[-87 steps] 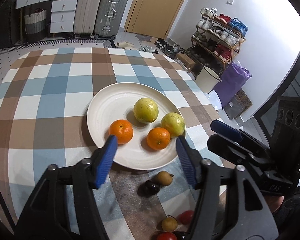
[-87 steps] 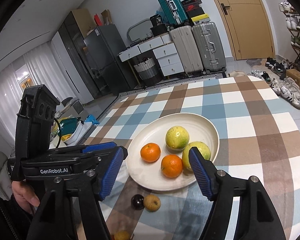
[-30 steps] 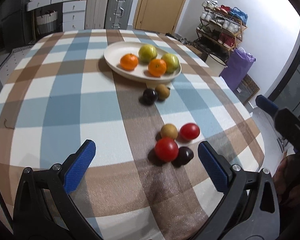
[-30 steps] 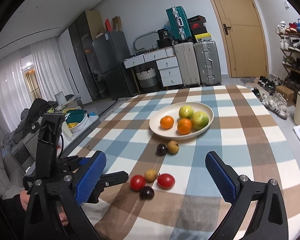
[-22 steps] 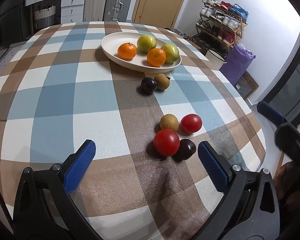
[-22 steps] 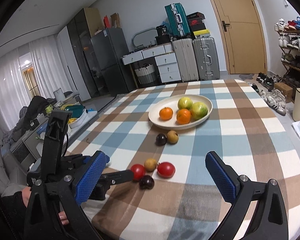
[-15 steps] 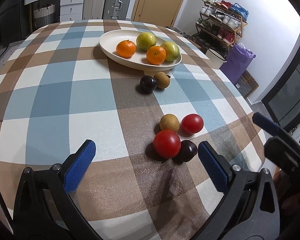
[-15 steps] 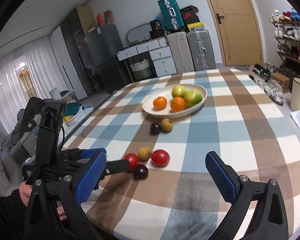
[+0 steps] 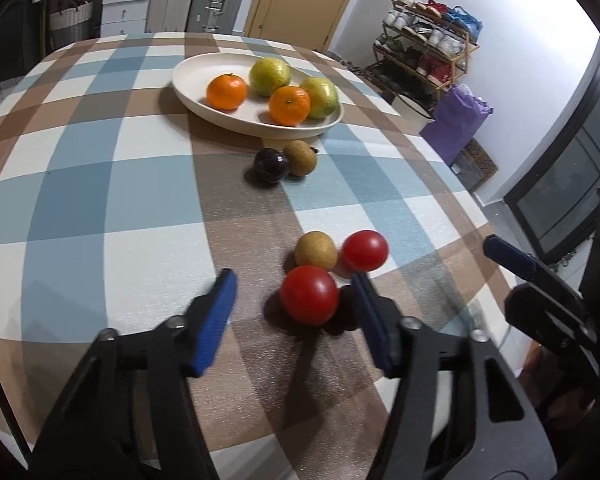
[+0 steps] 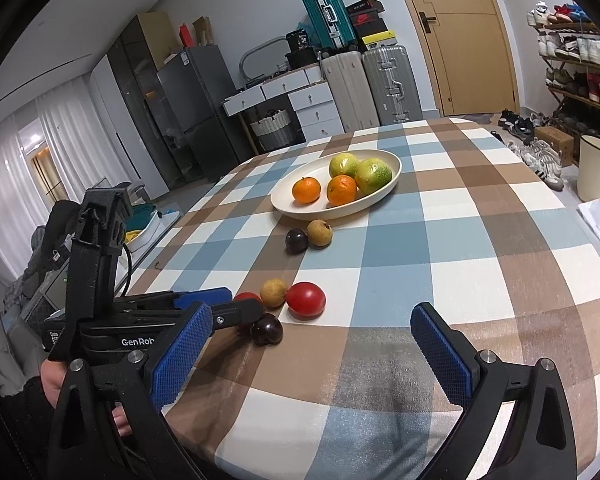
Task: Organize fruits
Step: 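Grasp a red tomato with the left tool while the right tool grasps the other tomato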
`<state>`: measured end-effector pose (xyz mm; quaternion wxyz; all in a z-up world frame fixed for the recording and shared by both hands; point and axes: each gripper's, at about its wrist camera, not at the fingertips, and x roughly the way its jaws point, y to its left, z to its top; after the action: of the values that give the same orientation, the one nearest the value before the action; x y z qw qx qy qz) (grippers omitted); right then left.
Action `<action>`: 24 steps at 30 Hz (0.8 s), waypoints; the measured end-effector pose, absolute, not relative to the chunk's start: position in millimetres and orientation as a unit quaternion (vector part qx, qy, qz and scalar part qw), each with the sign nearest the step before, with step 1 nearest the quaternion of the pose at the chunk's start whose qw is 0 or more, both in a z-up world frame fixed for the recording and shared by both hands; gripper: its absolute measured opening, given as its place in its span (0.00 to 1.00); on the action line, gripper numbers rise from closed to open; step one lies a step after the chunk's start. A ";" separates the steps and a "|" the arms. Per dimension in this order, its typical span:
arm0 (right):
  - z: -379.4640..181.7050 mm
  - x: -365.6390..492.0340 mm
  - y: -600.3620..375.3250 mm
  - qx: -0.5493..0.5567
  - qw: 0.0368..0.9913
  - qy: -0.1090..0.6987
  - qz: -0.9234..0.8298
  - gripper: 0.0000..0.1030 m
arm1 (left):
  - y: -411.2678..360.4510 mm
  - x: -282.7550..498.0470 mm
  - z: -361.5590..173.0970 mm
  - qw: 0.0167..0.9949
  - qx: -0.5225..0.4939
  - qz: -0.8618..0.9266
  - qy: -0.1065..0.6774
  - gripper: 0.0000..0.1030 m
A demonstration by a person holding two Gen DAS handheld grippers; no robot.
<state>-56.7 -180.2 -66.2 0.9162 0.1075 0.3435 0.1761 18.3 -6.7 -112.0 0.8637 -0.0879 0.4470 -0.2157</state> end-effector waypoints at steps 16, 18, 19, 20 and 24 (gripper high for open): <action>-68.0 -54.7 -187.0 0.116 0.915 0.346 0.170 0.98 | 6.3 10.8 -112.0 0.859 -0.110 -0.224 0.447 0.26; -67.6 -53.5 -187.8 0.116 0.915 0.346 0.170 0.98 | 10.4 10.3 -112.3 0.859 -0.114 -0.221 0.447 0.26; -67.6 -52.3 -187.9 0.116 0.915 0.347 0.170 0.98 | 12.3 9.7 -112.1 0.859 -0.115 -0.219 0.447 0.26; -67.5 -51.3 -187.9 0.115 0.915 0.348 0.171 0.98 | 14.5 8.8 -111.4 0.860 -0.116 -0.218 0.446 0.26; -70.6 -43.7 -187.1 0.112 0.909 0.359 0.179 0.98 | 23.2 4.5 -107.1 0.865 -0.122 -0.212 0.439 0.26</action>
<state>-43.7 -187.1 -70.6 0.9093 0.1121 0.3587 0.1785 4.5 23.2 -107.1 0.8646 -0.1219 0.4389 -0.2120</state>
